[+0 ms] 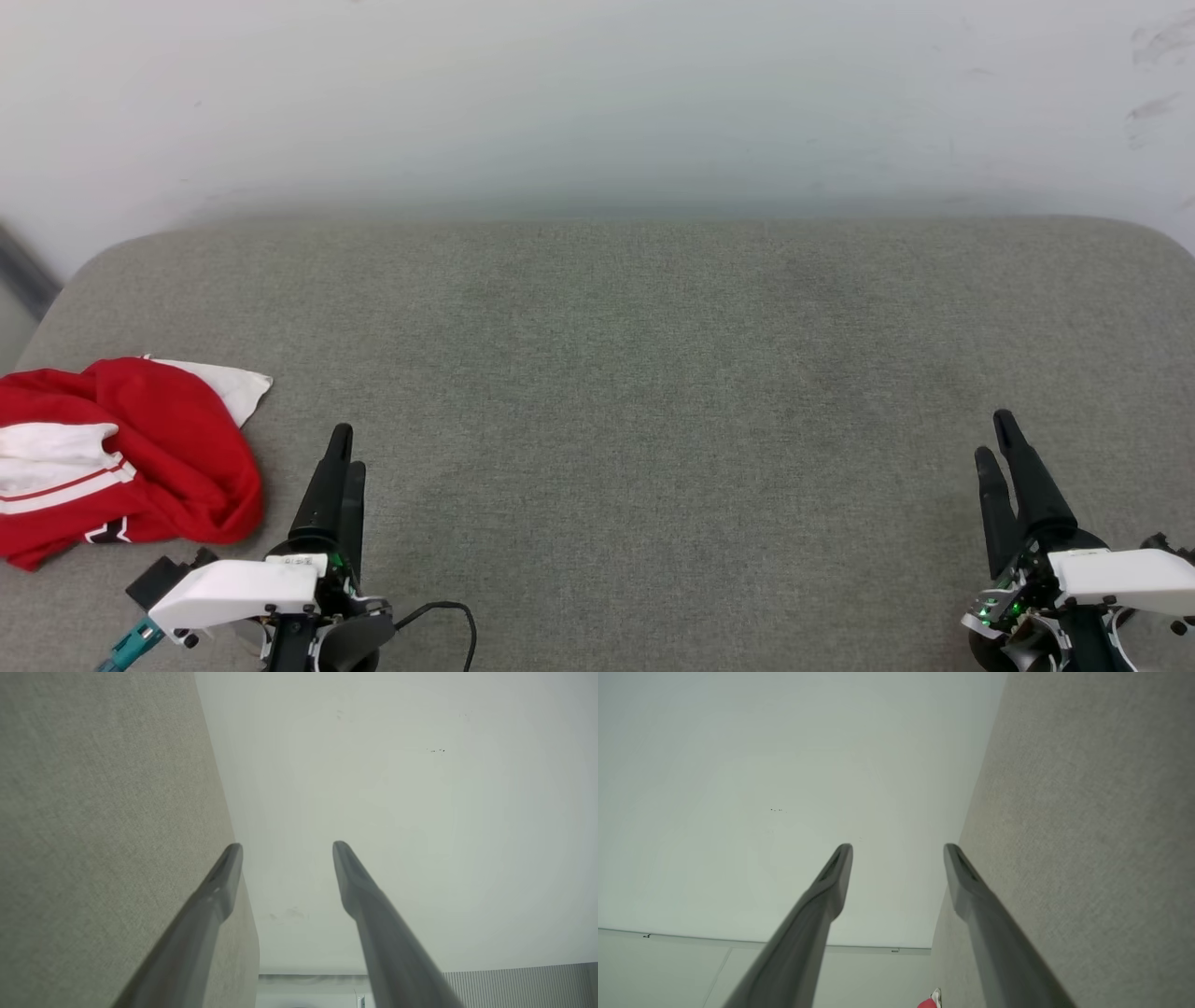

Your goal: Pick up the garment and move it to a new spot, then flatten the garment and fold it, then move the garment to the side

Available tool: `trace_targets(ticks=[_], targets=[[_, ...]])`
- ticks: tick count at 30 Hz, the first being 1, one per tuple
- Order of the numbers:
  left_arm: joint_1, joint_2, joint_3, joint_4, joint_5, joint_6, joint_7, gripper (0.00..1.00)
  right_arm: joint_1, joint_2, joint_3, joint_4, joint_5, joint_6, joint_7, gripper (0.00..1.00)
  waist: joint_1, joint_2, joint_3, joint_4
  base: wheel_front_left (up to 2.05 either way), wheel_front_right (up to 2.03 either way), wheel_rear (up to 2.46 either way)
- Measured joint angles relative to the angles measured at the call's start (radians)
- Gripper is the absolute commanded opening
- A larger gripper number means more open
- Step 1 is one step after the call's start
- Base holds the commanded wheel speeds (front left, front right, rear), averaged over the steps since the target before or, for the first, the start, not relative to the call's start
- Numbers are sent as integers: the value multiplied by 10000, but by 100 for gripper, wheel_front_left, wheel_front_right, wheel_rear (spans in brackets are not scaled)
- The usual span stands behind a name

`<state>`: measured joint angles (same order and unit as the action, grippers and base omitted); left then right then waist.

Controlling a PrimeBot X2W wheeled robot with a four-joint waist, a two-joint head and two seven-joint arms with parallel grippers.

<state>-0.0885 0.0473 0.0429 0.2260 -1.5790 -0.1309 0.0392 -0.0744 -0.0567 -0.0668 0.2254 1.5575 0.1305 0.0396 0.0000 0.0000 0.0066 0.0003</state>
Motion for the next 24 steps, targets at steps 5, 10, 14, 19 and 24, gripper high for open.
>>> trace_targets(ticks=[5, 10, 14, 19, 24], targets=[[-42, 2, -240, -284, 692, 2, -265, 100, -4, -88, 125, -240, -734, 2, -268, 100, 0, 0, 22, 9, 0, 0, 0], [-140, 6, -428, -437, 1632, 2, -453, 100, -9, -150, 159, -439, -1925, 0, -474, 100, 0, 0, 47, 21, 0, 0, 0], [-205, 15, -617, -497, 2449, 2, -616, 100, -9, -148, 182, -558, -2811, 0, -617, 100, 0, 0, 47, 36, 0, 0, 0], [-241, 38, -746, -518, 3450, 2, -798, 100, -8, -151, 240, -640, -3948, 2, -803, 100, 0, 0, 48, 52, 0, 0, 0], [-327, 90, -928, -500, 4585, 2, -972, 100, -9, -184, 341, -669, -5149, 2, -972, 100, 0, 0, 53, 65, 0, 0, 0]])
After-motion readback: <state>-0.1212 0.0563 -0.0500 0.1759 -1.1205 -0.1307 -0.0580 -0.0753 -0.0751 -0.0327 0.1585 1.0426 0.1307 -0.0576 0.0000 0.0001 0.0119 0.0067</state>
